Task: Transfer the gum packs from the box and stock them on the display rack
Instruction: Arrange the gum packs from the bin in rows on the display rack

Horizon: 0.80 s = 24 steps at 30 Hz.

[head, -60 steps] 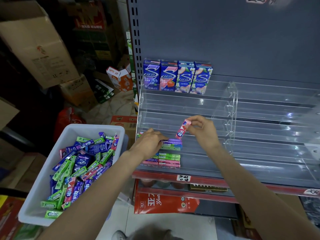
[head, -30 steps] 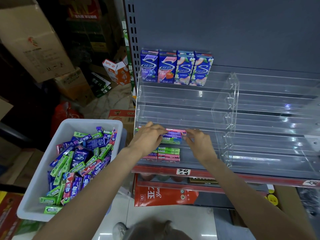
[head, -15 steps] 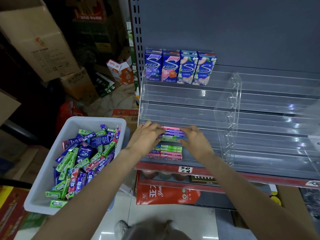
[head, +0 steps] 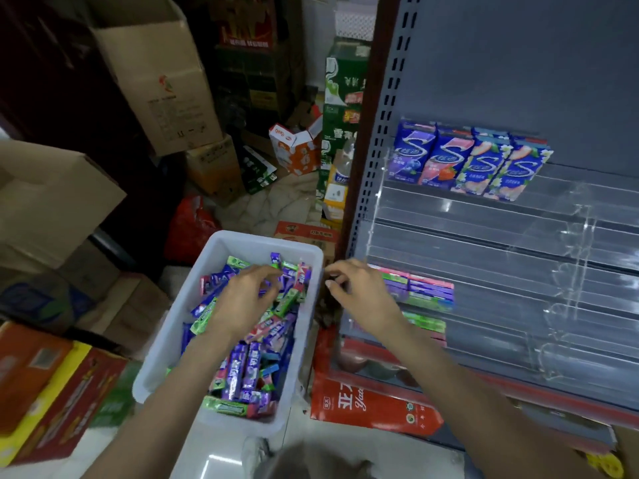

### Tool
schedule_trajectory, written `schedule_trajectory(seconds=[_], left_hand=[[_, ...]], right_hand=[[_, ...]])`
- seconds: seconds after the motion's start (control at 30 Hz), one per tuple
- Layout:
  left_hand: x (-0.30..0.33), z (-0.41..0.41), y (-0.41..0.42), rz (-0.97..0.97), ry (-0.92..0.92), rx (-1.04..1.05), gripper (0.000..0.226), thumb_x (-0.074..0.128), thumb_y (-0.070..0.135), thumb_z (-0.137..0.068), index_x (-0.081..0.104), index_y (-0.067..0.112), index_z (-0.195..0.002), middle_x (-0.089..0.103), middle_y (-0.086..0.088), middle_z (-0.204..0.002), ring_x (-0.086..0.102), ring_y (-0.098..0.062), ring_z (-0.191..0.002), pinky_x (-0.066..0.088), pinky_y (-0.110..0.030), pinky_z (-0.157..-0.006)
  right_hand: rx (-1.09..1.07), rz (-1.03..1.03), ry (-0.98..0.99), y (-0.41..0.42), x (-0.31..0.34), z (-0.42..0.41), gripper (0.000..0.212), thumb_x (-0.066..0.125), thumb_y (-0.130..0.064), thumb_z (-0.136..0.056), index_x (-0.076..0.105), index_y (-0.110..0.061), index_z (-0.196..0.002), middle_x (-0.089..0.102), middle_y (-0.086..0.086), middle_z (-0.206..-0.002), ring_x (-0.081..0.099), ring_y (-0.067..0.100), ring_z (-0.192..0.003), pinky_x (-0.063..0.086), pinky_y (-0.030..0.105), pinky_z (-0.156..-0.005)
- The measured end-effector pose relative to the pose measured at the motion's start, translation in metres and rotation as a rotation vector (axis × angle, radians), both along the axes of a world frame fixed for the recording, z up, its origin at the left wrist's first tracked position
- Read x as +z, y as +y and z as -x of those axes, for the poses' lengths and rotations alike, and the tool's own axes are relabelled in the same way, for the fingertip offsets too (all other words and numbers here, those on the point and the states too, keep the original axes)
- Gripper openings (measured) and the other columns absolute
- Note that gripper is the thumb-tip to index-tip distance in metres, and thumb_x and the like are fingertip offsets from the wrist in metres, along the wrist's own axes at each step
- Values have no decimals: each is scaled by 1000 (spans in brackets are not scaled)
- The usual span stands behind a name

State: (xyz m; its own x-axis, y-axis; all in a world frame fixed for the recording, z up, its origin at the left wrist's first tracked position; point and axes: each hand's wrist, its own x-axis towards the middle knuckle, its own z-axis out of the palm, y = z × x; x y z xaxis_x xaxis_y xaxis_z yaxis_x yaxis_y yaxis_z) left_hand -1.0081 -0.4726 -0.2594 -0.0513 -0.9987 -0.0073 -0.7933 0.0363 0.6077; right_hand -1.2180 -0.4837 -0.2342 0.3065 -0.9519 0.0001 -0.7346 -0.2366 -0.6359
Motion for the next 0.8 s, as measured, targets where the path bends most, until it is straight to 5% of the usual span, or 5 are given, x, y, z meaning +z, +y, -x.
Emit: schedule_trajectory(seconds=[0.17,0.3,0.5,0.63,0.8], left_hand=[[-42,-84,-29,-129,24,75,24,58,8,-90,66,7,-113,68,-10,-110,64,-26,-101,48,-32,-89],[-74,-126,-60,-228,-103,-63,34,60,25,-91,60,17,-124,61,-7,-123,57,-25,-112,46,-34,-93],[-101,-151,-84,-286,-369,-376,71,51,55,-89,25,26,-148,25,3,-155,23,-18,-141,26,-33,-112],[-107,-156,-86,-320,-361,-457,71,44,58,-90,25,22,-148,31,-2,-153,24,-19,-141,22,-31,-113],[-109,-158,-83,-273,-341,-447,71,42,60,-90,26,22,-148,33,0,-152,23,-16,-142,18,-28,-110]], right_hand=[[-3,-174,25,-33,-53,-85,29,54,-14,-92,60,-8,-120,59,14,-116,61,26,-101,47,39,-93],[-57,-298,181,-62,-102,-130,44,52,-23,-94,45,-15,-136,48,8,-137,43,25,-127,36,40,-106],[61,-401,416,-85,-148,-159,58,47,-24,-96,22,-15,-148,22,5,-153,22,25,-140,27,40,-113],[141,-424,564,-90,-157,-165,65,44,-18,-98,7,-14,-151,4,0,-158,5,22,-145,24,41,-115],[129,-190,743,-95,-156,-175,70,58,-5,-85,23,-10,-145,24,9,-144,25,28,-132,33,38,-105]])
